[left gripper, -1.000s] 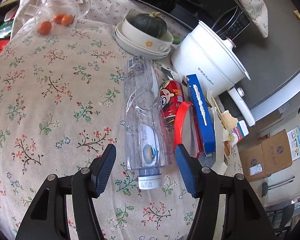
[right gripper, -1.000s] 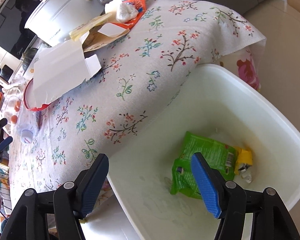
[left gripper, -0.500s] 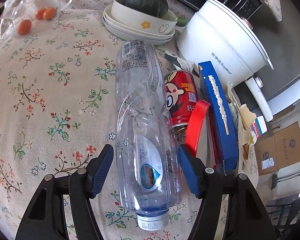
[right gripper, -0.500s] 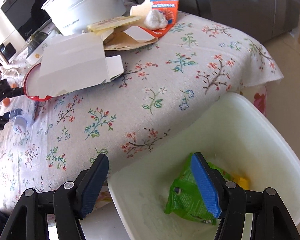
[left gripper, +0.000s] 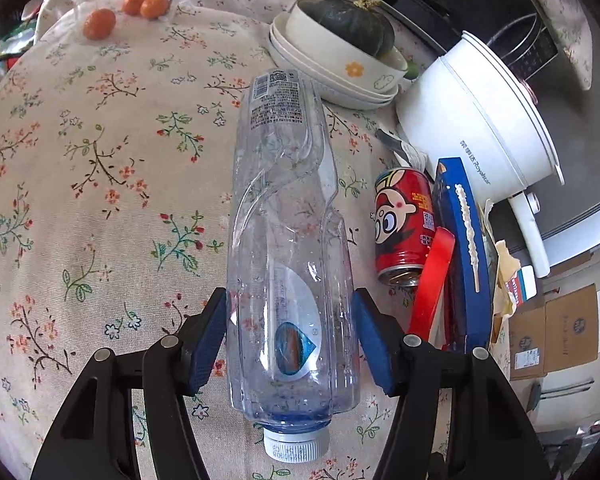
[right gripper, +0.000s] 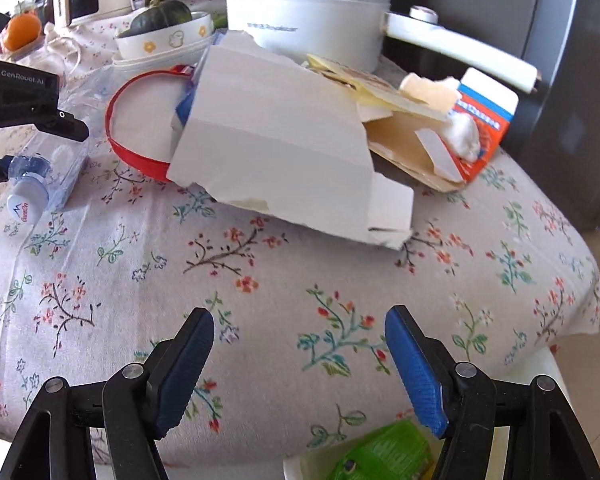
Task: Collect trash
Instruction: 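Grasp the white paper scrap with the right tool while the left tool lifts the bottle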
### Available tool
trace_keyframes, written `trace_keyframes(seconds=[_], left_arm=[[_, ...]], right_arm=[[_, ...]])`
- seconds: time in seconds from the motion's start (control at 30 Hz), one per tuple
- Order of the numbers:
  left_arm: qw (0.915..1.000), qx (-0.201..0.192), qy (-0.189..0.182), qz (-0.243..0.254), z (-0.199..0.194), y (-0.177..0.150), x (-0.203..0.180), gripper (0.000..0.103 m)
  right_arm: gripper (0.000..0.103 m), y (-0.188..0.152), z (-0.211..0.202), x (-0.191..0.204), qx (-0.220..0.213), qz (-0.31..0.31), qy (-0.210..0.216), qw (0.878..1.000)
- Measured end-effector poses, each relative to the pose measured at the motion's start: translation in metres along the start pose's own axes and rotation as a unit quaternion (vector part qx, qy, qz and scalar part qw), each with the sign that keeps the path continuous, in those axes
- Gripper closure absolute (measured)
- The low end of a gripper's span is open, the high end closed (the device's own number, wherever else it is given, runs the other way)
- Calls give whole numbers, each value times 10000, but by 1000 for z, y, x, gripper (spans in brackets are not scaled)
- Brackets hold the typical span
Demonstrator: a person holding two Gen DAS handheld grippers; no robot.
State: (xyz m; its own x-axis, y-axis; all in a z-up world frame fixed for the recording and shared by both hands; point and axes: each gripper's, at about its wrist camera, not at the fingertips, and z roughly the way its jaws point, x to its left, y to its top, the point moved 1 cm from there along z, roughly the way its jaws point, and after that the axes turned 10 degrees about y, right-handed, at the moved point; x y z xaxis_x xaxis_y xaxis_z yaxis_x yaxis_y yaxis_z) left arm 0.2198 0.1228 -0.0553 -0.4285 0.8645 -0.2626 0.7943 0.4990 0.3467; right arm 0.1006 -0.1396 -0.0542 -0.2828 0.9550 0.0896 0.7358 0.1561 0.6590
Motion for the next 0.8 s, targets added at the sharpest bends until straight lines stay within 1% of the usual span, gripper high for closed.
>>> trace_keyframes(seconds=[0.17, 0.3, 0.37, 0.47, 0.53, 0.6, 0.63, 0.67, 0.77, 0.8], left_arm=[[9998, 37, -87, -163, -1, 1, 7, 39], [9997, 35, -105, -235, -1, 1, 10, 39], [9997, 27, -85, -240, 0, 2, 12, 39], [9996, 45, -116, -266, -1, 2, 14, 39], [9996, 37, -112, -271, 0, 3, 16, 39], [9995, 46, -110, -277, 0, 3, 16, 39], [9996, 45, -108, -275, 0, 3, 15, 39], [9996, 41, -108, -266, -1, 3, 15, 39], [9996, 28, -95, -246, -1, 3, 13, 39], [9997, 22, -92, -245, -1, 3, 13, 39]], right_arm=[[23, 35, 16, 29, -138, -517, -142, 9985], [21, 62, 30, 53, -156, -1073, -270, 9937], [20, 72, 42, 60, -38, -1287, -444, 9907], [20, 78, 62, 64, 216, -1554, -875, 9837], [22, 76, 69, 63, 304, -1668, -961, 9808], [38, 72, 73, 62, 379, -1719, -894, 9803], [55, 69, 74, 61, 420, -1735, -950, 9793], [65, 67, 75, 60, 457, -1754, -962, 9787], [82, 62, 65, 54, 357, -1581, -749, 9839], [84, 63, 60, 53, 298, -1506, -715, 9856]])
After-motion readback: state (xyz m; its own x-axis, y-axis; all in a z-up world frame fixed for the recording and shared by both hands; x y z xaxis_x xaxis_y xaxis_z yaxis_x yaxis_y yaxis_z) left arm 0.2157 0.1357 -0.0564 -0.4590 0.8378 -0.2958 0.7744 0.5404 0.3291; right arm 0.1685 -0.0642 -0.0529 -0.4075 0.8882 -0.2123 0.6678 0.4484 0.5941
